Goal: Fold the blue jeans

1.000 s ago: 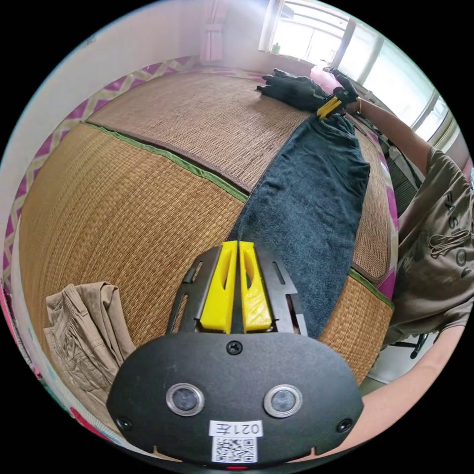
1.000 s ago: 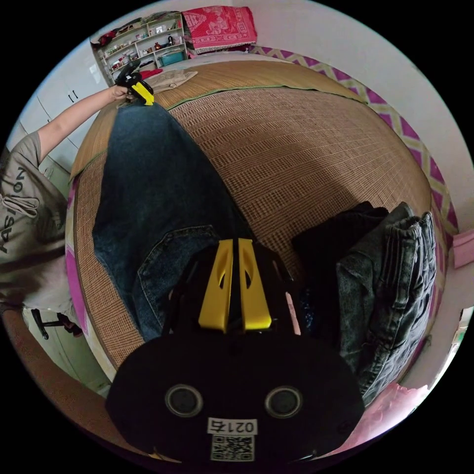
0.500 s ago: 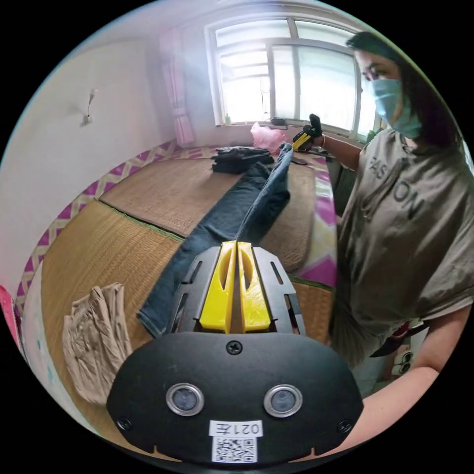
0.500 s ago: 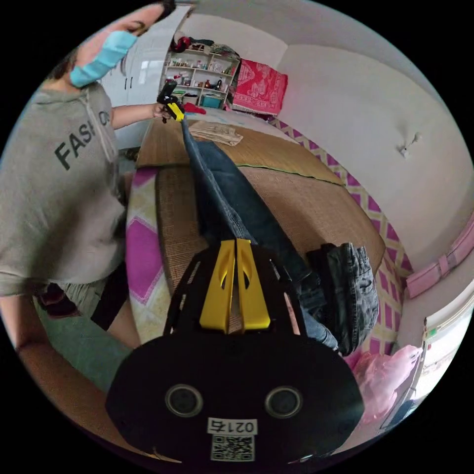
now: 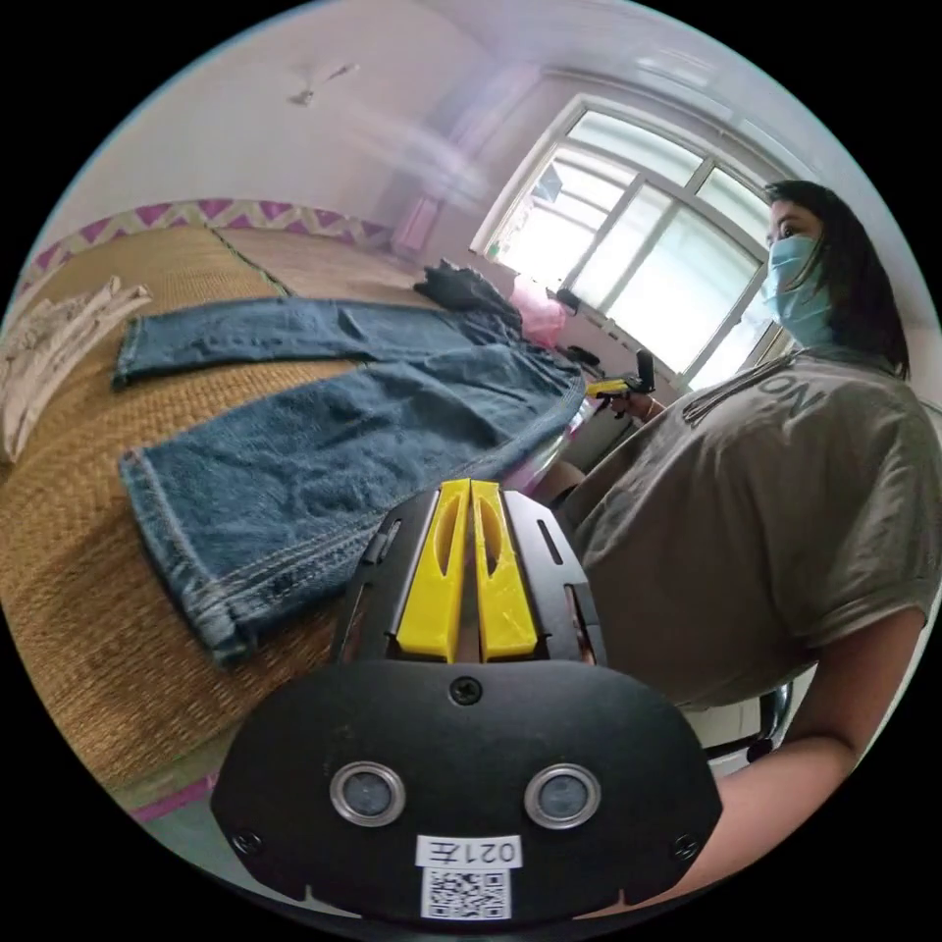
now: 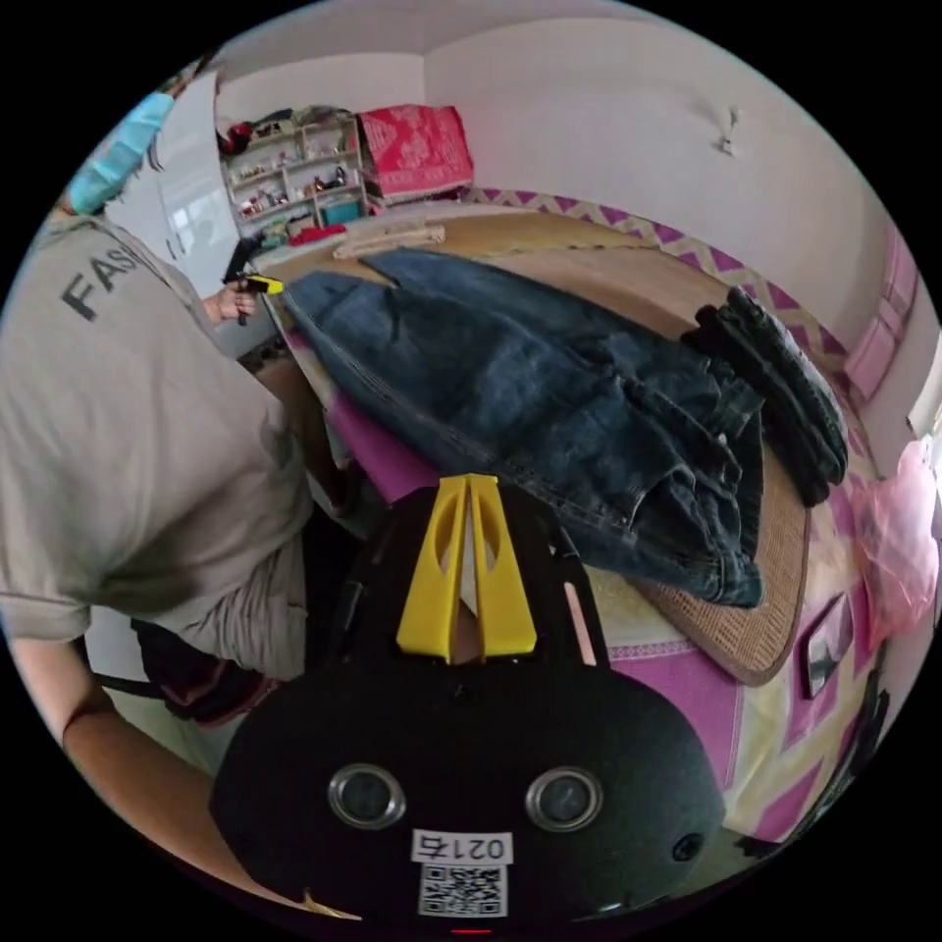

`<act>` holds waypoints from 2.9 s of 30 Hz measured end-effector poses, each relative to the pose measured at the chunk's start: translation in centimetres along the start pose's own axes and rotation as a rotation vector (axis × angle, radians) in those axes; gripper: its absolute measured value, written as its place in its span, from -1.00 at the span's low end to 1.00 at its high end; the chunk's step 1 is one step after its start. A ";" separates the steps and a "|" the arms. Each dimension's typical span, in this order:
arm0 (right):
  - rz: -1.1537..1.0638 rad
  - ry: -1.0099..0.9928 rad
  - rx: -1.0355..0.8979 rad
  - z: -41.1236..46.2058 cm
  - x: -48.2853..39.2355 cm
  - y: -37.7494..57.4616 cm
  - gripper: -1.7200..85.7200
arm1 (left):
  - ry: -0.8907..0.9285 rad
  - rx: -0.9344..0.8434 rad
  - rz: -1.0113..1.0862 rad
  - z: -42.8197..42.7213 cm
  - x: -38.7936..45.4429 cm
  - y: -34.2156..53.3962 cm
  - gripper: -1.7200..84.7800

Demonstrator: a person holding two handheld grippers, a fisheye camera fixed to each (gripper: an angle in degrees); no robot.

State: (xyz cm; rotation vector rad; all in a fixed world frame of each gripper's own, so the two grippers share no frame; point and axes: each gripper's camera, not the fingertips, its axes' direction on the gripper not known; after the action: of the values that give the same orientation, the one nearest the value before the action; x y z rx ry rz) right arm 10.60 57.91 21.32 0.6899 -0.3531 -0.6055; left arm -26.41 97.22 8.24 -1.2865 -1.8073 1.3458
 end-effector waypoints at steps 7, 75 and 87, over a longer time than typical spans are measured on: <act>0.013 0.210 0.091 0.9 10.2 -10.0 -0.79 | -0.260 -0.050 0.038 0.7 -7.0 -12.8 -0.79; 1.234 0.251 0.272 -24.6 -11.5 37.0 -0.78 | -0.524 0.245 -0.788 -32.0 0.6 6.9 -0.97; 1.486 -0.121 0.453 -22.8 -11.4 50.8 -0.81 | -0.365 0.413 -0.978 -39.0 2.0 7.9 -0.80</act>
State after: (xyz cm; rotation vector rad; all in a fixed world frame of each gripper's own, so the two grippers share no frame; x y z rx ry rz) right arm 33.31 107.19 38.25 0.6266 -0.9848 0.8763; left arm 8.45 115.48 14.55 0.1149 -1.8356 1.2714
